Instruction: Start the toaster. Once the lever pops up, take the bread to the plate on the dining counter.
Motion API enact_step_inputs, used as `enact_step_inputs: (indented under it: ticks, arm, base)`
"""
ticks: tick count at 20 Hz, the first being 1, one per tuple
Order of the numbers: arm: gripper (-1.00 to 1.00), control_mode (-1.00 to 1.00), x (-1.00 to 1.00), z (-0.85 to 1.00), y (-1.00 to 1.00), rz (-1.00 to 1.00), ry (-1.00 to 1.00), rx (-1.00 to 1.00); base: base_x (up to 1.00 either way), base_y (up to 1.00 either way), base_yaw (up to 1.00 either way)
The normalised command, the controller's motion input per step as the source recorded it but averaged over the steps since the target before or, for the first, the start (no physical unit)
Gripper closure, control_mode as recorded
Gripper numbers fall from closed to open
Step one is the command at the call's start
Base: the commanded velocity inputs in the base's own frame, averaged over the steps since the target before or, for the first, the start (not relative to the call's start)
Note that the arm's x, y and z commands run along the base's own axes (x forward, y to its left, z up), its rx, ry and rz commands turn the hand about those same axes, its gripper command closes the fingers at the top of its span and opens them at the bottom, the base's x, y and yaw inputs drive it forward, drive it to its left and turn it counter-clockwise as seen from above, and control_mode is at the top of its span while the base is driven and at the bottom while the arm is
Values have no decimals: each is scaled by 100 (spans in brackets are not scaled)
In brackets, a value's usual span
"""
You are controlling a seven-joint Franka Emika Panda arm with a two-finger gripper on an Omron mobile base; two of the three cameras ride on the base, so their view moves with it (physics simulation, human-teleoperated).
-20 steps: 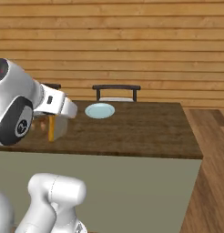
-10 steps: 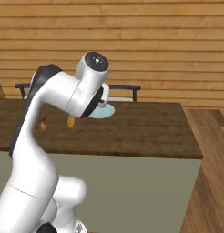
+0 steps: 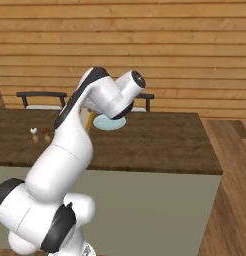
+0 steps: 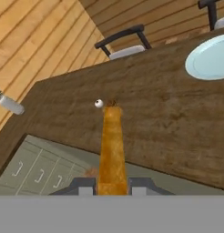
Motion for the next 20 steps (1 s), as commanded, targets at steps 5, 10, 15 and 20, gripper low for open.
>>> enact_step_inputs:
  ticks: [5, 10, 15, 20]
  arm:
    - [100, -100, 100, -18, 3, 7, 13, 13]
    - [100, -100, 100, -41, 9, 0, 9, 1]
    - [100, -100, 89, -55, 20, -1, 3, -1]
    - [100, -100, 62, -58, 2, -2, 0, 0]
  base:
    - [0, 0, 0]
    - [0, 0, 0]
    - [0, 0, 0]
    - [0, 0, 0]
